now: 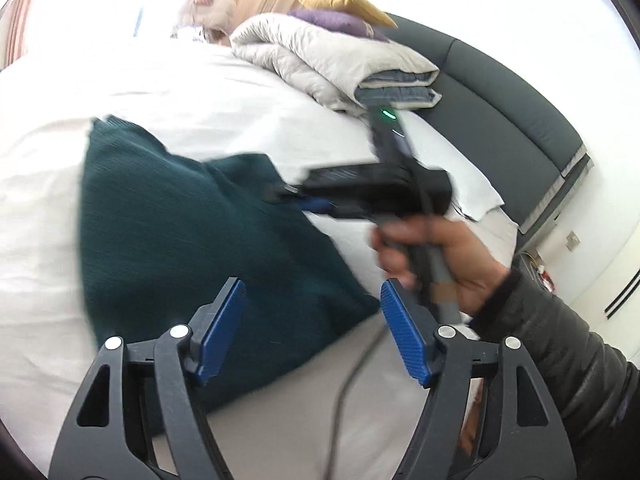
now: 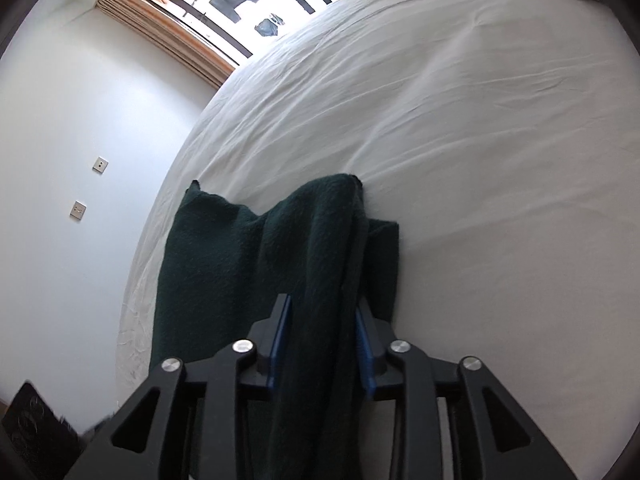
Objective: Fold small clothes
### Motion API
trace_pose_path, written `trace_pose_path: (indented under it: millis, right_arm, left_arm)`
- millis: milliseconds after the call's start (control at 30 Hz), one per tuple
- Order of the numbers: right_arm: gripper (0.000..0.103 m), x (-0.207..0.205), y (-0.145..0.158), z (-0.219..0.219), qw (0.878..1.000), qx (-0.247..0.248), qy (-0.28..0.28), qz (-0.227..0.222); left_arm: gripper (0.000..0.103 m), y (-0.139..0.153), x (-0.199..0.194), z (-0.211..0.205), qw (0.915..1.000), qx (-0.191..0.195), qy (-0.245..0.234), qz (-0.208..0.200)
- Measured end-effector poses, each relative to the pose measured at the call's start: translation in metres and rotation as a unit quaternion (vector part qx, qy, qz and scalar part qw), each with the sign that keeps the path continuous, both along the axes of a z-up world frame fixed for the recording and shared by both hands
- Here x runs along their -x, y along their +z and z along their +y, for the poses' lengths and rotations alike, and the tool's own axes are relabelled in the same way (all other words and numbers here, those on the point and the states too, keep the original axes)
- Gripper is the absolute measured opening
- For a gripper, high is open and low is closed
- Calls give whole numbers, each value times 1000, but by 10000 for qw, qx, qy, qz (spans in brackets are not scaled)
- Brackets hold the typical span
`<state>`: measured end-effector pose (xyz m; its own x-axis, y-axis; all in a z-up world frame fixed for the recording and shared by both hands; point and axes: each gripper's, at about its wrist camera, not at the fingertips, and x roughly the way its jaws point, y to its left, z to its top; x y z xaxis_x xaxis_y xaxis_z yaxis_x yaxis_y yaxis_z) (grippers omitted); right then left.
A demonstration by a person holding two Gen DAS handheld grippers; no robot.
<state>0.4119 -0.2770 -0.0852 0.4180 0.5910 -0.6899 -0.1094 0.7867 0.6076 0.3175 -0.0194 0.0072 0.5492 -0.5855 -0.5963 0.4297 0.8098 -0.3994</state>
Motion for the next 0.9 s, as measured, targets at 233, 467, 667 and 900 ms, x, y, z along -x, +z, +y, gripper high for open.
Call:
trace_pose_path:
  millis: [233, 467, 667, 900]
  right_arm:
    - [48, 51, 7, -3, 9991, 397, -130, 46]
    - [32, 86, 9, 20, 9917, 1264, -204, -141]
    - [43, 108, -5, 16, 9881, 1440, -495, -215]
    - [40, 113, 21, 11, 9873, 1258, -822, -525]
  left_arm:
    - [69, -19, -17, 38, 9970, -670, 357, 145]
    - [69, -51, -10, 22, 9914, -1274, 280, 57]
    - [69, -79, -9, 10, 9886, -1493, 182, 40]
    - [69, -46, -5, 30, 9911, -1216, 464, -272]
